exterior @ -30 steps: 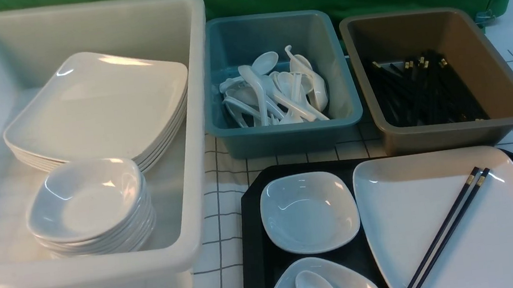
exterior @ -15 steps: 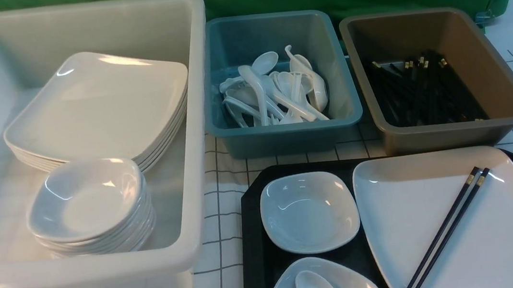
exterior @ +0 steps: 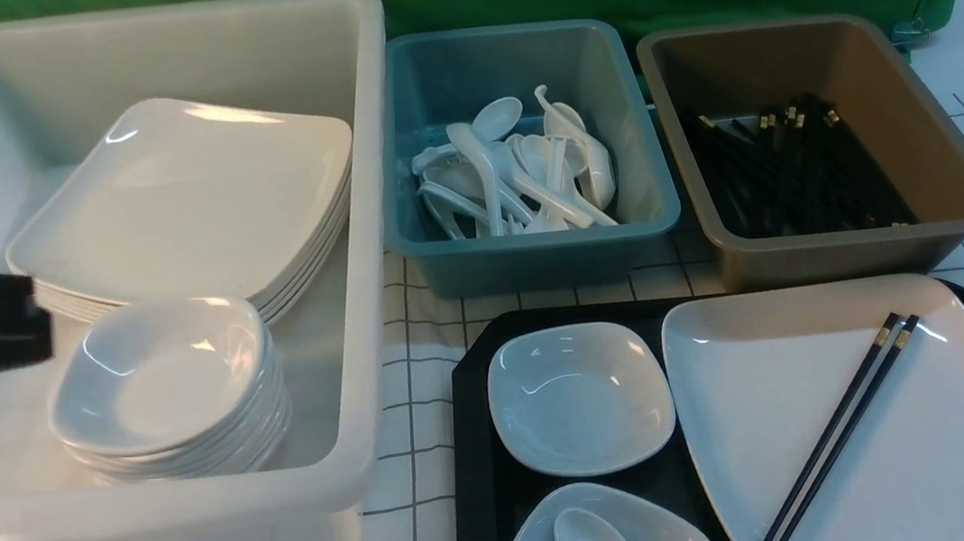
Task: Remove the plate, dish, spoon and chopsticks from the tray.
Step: Use the right arm to grab a pair of chopsticks from the plate
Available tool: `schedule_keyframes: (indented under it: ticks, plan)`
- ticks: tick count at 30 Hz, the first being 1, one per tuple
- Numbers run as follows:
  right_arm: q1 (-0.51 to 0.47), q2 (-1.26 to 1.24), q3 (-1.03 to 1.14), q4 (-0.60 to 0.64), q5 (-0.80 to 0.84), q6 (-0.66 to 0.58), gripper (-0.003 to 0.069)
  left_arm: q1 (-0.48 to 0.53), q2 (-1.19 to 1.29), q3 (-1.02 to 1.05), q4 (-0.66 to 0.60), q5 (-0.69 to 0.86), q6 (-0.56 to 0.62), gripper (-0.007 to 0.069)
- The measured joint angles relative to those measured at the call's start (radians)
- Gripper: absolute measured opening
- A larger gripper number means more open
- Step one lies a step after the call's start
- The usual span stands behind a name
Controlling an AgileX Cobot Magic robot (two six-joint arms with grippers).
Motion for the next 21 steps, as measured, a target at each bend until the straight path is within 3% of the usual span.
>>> schedule_keyframes:
  ticks: [4,8,12,16,18,19,21]
  plan:
    - [0.001,0.29,-0.138,-0.017,0.198,-0.064,0.0061,0.0,0.071,-0.006,-0.078,0.03,0.134,-0.0008]
    - [0.001,0.525,-0.271,-0.082,0.207,-0.071,0.0129,-0.015,0.094,-0.006,-0.087,0.069,0.192,-0.0008]
    - [0.015,0.726,-0.39,-0.123,0.189,0.014,0.0196,-0.089,0.094,-0.006,-0.085,0.065,0.201,-0.0006]
    - [0.063,0.841,-0.462,-0.239,0.181,0.091,0.025,-0.183,0.094,-0.006,-0.076,0.054,0.201,-0.0006]
    - [0.119,0.949,-0.528,-0.384,0.181,0.22,0.0322,-0.269,0.094,-0.006,-0.055,0.054,0.202,-0.0006]
    - [0.122,0.956,-0.533,-0.404,0.181,0.229,0.0336,-0.282,0.094,-0.006,-0.053,0.054,0.202,-0.0006]
    - [0.16,1.046,-0.584,-0.488,0.179,0.314,0.043,-0.348,0.094,-0.006,-0.027,0.052,0.2,-0.0006]
